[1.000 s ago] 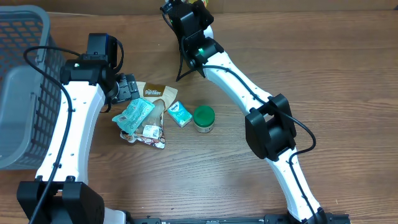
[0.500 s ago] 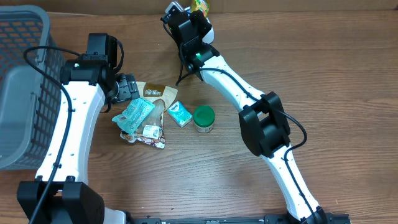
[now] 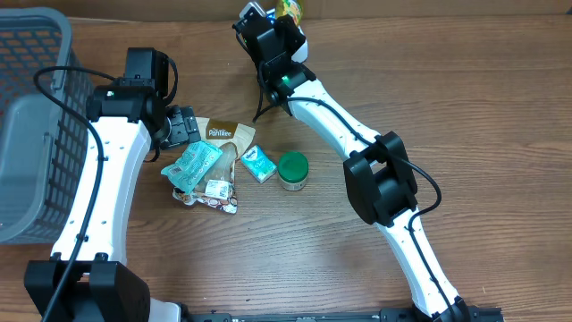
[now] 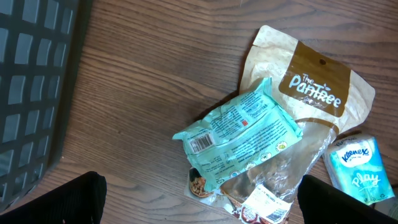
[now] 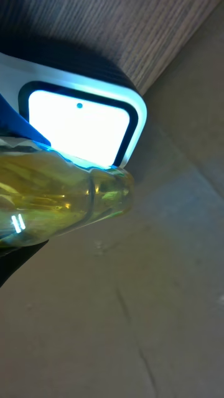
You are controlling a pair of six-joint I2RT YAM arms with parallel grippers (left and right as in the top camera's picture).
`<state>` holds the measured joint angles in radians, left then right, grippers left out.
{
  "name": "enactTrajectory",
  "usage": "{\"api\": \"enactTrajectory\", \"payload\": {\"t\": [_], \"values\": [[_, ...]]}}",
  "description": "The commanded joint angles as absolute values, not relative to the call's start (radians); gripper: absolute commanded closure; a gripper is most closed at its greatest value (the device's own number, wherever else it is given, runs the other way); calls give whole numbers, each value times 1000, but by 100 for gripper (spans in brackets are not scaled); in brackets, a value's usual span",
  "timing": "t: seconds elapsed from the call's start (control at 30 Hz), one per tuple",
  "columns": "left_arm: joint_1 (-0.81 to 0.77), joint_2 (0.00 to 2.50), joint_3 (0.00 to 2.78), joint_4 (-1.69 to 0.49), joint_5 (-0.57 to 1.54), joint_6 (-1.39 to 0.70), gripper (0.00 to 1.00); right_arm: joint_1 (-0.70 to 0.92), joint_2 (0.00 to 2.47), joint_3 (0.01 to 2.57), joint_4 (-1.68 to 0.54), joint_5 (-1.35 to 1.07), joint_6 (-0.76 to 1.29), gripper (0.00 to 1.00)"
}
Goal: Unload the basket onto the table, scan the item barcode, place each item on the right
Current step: 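Carry the bottle to the white scanner and hold it in front, then lower the bottle upright onto the table at right and release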
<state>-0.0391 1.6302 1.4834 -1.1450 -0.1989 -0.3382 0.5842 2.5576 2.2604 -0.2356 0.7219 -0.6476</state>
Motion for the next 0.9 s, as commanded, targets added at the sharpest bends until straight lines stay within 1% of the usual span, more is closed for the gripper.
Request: {"api": "enactTrajectory", "payload": {"t": [0.0, 0.17, 0.27, 0.3, 0.43, 0.57, 0.63, 0.73, 0.8, 0.83, 0.87], "values": [[-41, 1634, 1492, -1145, -202, -348, 0, 583, 2432, 2277, -243, 807, -567, 92], [-41, 1634, 1492, -1145, -202, -348, 0, 578, 2321, 2278, -349, 811, -478, 93], [-41, 1634, 1492, -1145, -202, -348, 0, 555, 2229, 2278, -498, 797, -339, 94], [-41, 1634, 1492, -1145, -202, -348, 0, 545, 2203, 2278, -557, 780, -300, 95], [-41, 1634, 1492, -1145, -202, -348, 0, 487, 2117, 2278, -765, 661, -155, 96], [-41, 1634, 1492, -1145, -202, -348, 0, 394, 2043, 2278, -942, 469, -44, 96], [-41, 1634, 1492, -1145, -202, -348, 0, 301, 2004, 2278, -1066, 325, 37, 96], [-41, 1634, 1492, -1145, -202, -348, 0, 193, 1990, 2278, -1166, 193, 87, 96], [-41, 1634, 1492, -1145, -202, -348, 0, 107, 1990, 2278, -1246, 86, 86, 95], [-41, 1634, 1492, -1145, -202, -348, 0, 68, 1994, 2277, -1284, 43, 86, 93], [-41, 1634, 1492, -1145, -202, -348, 0, 31, 1994, 2277, -1319, 8, 86, 89]]}}
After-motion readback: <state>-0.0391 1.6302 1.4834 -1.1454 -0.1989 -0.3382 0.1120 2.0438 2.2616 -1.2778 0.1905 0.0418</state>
